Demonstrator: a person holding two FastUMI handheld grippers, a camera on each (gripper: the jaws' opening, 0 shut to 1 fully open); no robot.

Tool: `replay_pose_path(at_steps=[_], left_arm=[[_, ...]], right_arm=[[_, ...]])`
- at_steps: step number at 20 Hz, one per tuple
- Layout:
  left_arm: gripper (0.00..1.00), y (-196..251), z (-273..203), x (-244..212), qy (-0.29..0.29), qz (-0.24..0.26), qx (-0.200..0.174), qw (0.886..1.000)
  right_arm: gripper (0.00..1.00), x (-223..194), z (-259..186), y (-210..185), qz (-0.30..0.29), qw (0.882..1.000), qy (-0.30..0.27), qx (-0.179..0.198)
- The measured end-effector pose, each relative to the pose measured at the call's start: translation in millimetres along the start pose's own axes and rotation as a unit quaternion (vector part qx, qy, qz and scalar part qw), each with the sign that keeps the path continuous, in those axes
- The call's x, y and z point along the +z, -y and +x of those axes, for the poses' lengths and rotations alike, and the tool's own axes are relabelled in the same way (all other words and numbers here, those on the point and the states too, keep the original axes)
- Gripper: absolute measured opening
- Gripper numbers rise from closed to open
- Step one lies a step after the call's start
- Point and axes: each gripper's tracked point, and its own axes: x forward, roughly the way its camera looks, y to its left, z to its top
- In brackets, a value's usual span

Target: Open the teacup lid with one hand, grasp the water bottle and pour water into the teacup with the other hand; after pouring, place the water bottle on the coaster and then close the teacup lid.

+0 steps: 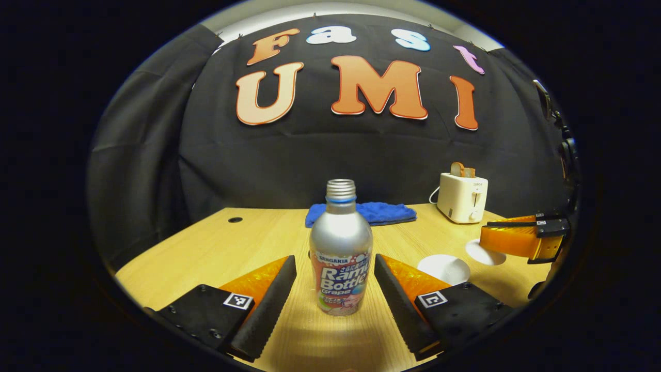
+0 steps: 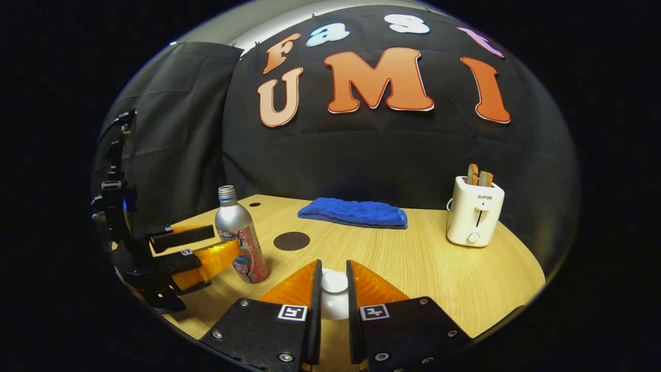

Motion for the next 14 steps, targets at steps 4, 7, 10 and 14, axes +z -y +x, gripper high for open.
replay_pose_path(at_steps=[4,7,10,14], left_arm=[[1.00,-2.8,12.3,-16.6,-0.027,-0.020,0.005,0.999],[0.99,-4.8,18.9,-30.5,-0.050,-0.027,0.012,0.998],[0.94,0.2,23.0,-36.8,-0.064,-0.036,0.008,0.997],[0.89,1.9,28.2,-38.8,-0.070,-0.016,0.005,0.997]], right_arm=[[0.23,7.2,-9.3,9.1,0.000,1.000,0.011,-0.006],[0.23,9.1,-16.0,14.9,0.007,1.000,0.015,-0.006],[0.23,9.1,-21.6,23.7,0.009,1.000,0.019,-0.012],[0.23,8.6,-28.7,26.9,0.012,1.000,0.021,-0.015]])
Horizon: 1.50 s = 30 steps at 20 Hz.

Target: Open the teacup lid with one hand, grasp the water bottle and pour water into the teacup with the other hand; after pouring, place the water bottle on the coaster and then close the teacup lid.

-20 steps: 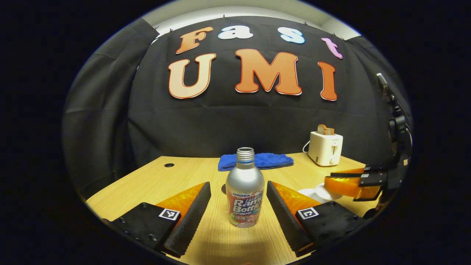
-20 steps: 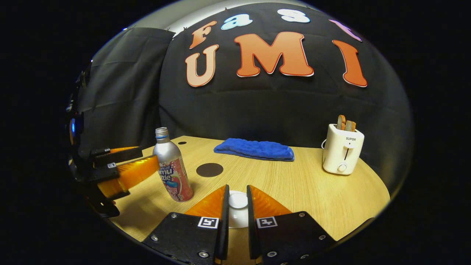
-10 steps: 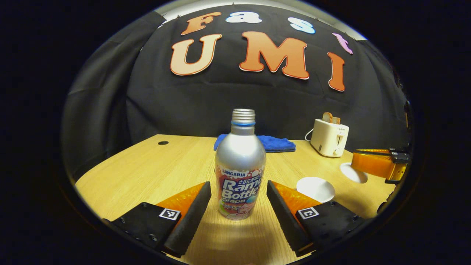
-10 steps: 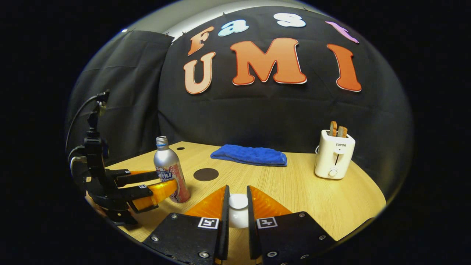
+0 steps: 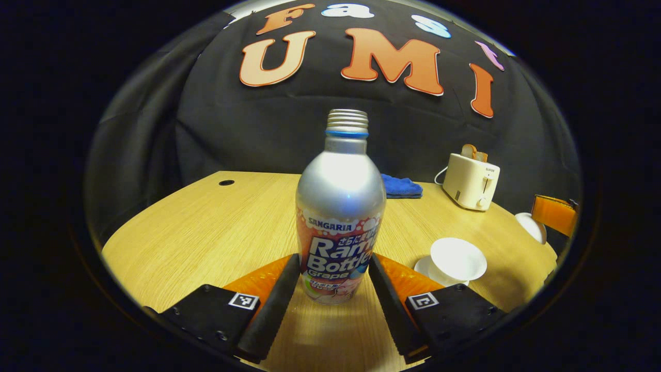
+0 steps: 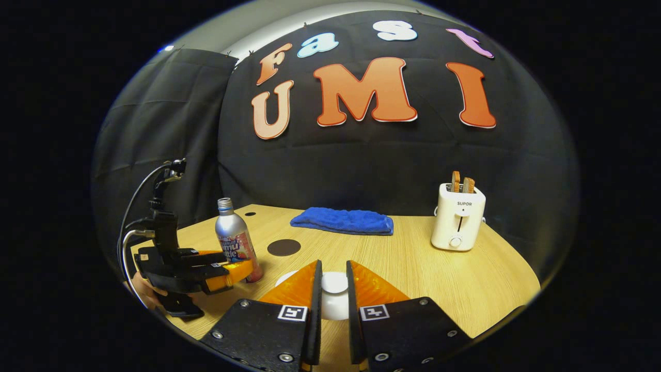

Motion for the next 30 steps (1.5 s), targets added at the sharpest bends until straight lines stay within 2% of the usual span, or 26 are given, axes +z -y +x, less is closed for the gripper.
replay_pose_path(at_steps=[1,5,6,9,11,16,17,18,19,21,27,28,29,30], left_arm=[[0.84,-0.7,-1.0,0.5,0.001,0.000,-0.001,1.000],[0.79,-2.7,-3.8,4.8,0.006,0.021,0.009,1.000],[0.82,-4.0,-6.0,9.8,0.012,0.034,0.016,0.999],[0.82,-12.5,-14.0,27.7,0.031,0.081,0.043,0.995],[0.78,-15.3,-18.0,35.2,0.041,0.114,0.056,0.991],[0.82,-21.3,-26.6,51.5,0.051,0.207,0.095,0.972],[0.79,-22.0,-28.2,53.1,0.052,0.222,0.099,0.969],[0.82,-21.5,-29.3,54.3,0.054,0.239,0.105,0.964],[0.79,-23.6,-30.5,54.9,0.051,0.257,0.112,0.958],[0.82,-25.7,-31.7,57.7,0.046,0.303,0.121,0.944],[0.82,-22.3,-26.2,49.2,0.036,0.411,0.123,0.903],[0.78,-19.6,-25.2,48.5,0.035,0.430,0.121,0.894],[0.82,-20.6,-26.8,50.8,0.034,0.448,0.122,0.885],[0.82,-20.6,-26.3,51.9,0.035,0.463,0.124,0.877]], right_arm=[[0.23,0.4,-3.5,1.2,0.000,1.000,0.000,0.000],[0.23,2.9,-10.6,12.9,0.001,1.000,0.007,-0.008],[0.23,1.9,-11.1,16.6,0.004,1.000,0.009,-0.012],[0.23,4.3,-13.4,24.8,0.013,1.000,0.010,-0.018],[0.23,4.5,-21.0,33.2,0.014,1.000,0.014,-0.024],[0.23,9.6,-30.0,49.3,0.024,0.999,0.026,-0.040],[0.23,11.2,-31.2,51.9,0.026,0.998,0.029,-0.041],[0.23,11.8,-32.3,55.3,0.028,0.998,0.030,-0.043],[0.23,12.6,-32.7,58.8,0.029,0.998,0.032,-0.044],[0.23,12.2,-32.8,66.4,0.030,0.998,0.033,-0.052],[0.23,6.5,-34.7,80.9,0.035,0.997,0.036,-0.063],[0.23,6.3,-35.2,84.1,0.036,0.996,0.037,-0.067],[0.23,5.7,-34.9,86.4,0.036,0.996,0.037,-0.069],[0.23,5.2,-35.4,87.6,0.037,0.996,0.036,-0.070]])
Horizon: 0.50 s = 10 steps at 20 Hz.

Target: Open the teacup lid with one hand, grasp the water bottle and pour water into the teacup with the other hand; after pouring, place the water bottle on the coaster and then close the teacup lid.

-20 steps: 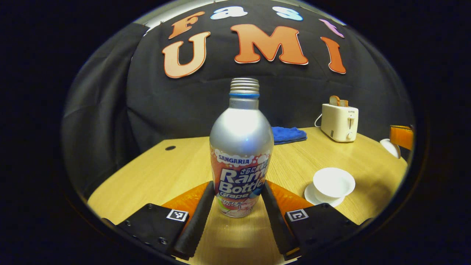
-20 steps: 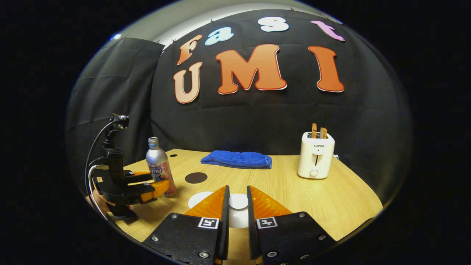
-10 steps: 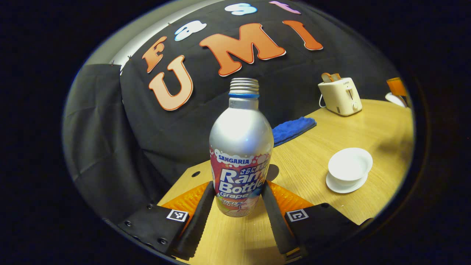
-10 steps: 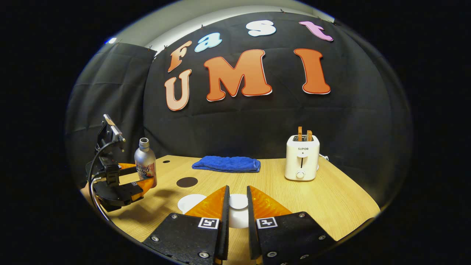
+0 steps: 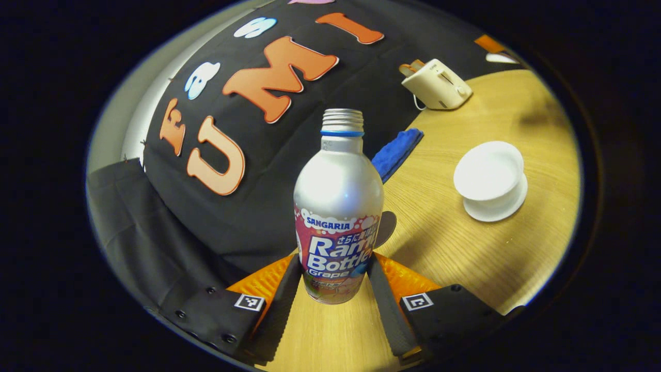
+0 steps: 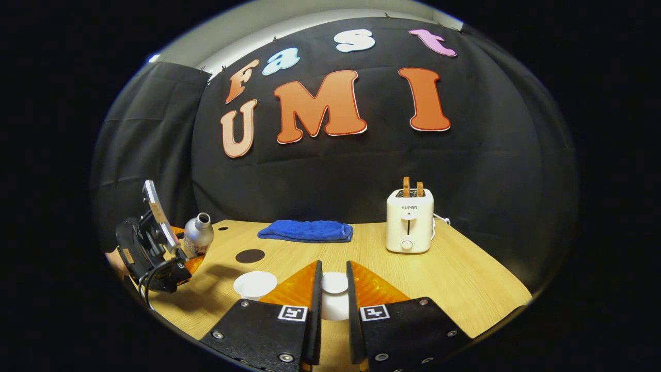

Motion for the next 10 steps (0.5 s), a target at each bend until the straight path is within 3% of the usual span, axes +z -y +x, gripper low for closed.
replay_pose_path(at_steps=[6,7,10], left_arm=[[0.81,-0.7,-4.7,4.6,0.017,0.091,0.008,0.996],[0.85,-0.4,-4.8,6.4,0.026,0.120,0.012,0.992],[0.81,-0.3,-4.0,6.2,0.036,0.198,0.018,0.979]], right_arm=[[0.23,-3.3,-3.1,6.9,-0.003,1.000,-0.002,-0.007],[0.23,-3.3,-3.9,7.3,-0.001,1.000,-0.002,-0.006],[0.23,-7.1,-4.8,8.2,-0.004,1.000,-0.007,-0.005]])
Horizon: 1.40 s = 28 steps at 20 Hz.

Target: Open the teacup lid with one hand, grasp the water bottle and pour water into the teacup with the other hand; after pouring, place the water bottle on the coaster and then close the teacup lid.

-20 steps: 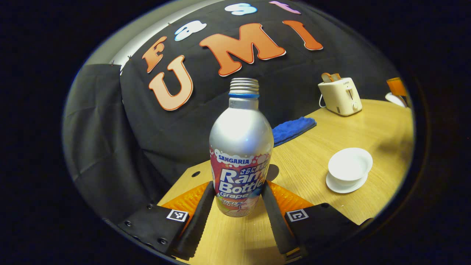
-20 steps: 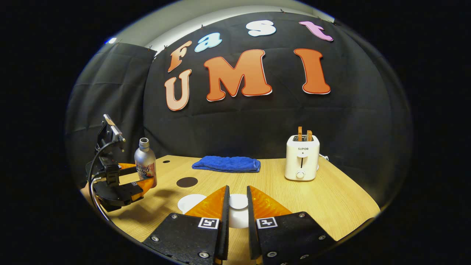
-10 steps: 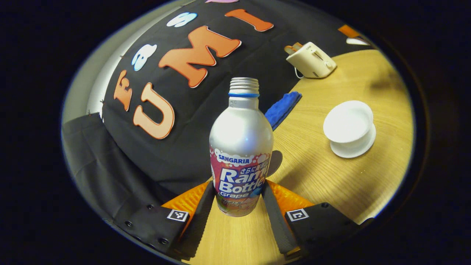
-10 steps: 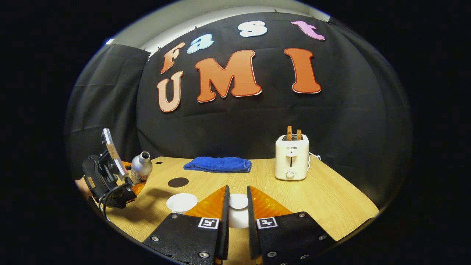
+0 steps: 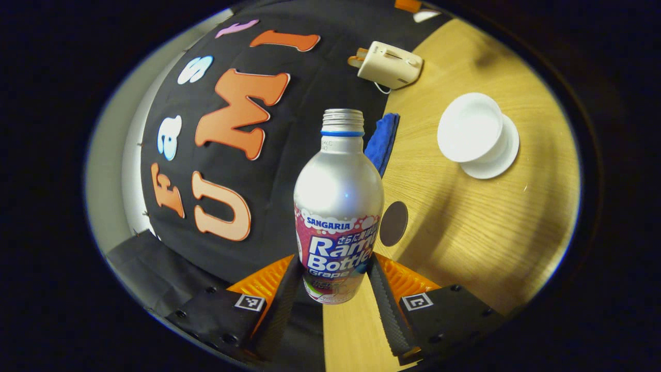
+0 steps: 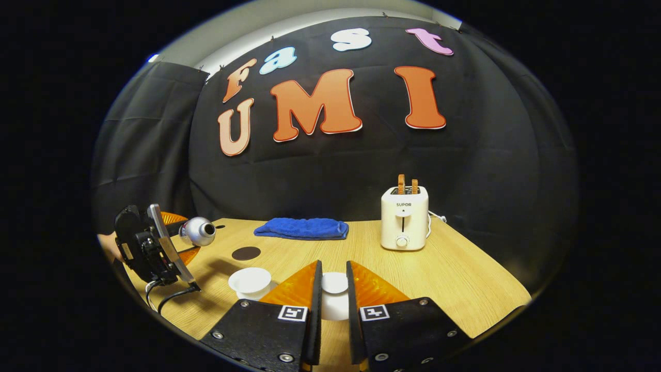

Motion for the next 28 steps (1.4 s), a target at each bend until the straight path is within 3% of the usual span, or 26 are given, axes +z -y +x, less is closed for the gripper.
replay_pose_path(at_steps=[2,5,8,15,18,20,22,25,28], left_arm=[[0.77,0.6,-0.1,0.1,0.008,0.037,-0.003,0.999],[0.85,-2.0,-2.1,7.0,0.018,0.088,-0.002,0.996],[0.77,1.6,-2.2,10.1,0.029,0.141,0.000,0.990],[0.81,-20.2,-0.6,25.9,0.048,0.236,0.021,0.970],[0.77,-29.7,4.8,34.3,0.052,0.257,0.026,0.965],[0.81,-33.5,4.7,38.1,0.055,0.273,0.032,0.960],[0.77,-30.3,9.4,37.5,0.051,0.275,0.024,0.960],[0.81,-36.1,7.9,40.9,0.053,0.290,0.030,0.955],[0.78,-36.2,9.8,41.9,0.055,0.293,0.036,0.954]], right_arm=[[0.23,0.5,-1.2,2.8,-0.001,1.000,0.000,-0.002],[0.23,2.1,-2.9,3.3,0.000,1.000,0.001,-0.001],[0.23,2.2,-5.7,6.3,-0.005,1.000,0.003,-0.004],[0.23,3.1,-11.0,14.0,-0.004,1.000,0.004,-0.011],[0.23,3.0,-14.1,15.8,-0.009,1.000,0.006,-0.013],[0.23,4.3,-15.8,16.4,-0.009,1.000,0.007,-0.013],[0.23,4.9,-17.6,16.9,-0.009,1.000,0.009,-0.012],[0.23,5.3,-20.6,16.9,-0.011,1.000,0.010,-0.011],[0.23,5.1,-23.1,17.9,-0.010,1.000,0.012,-0.011]])
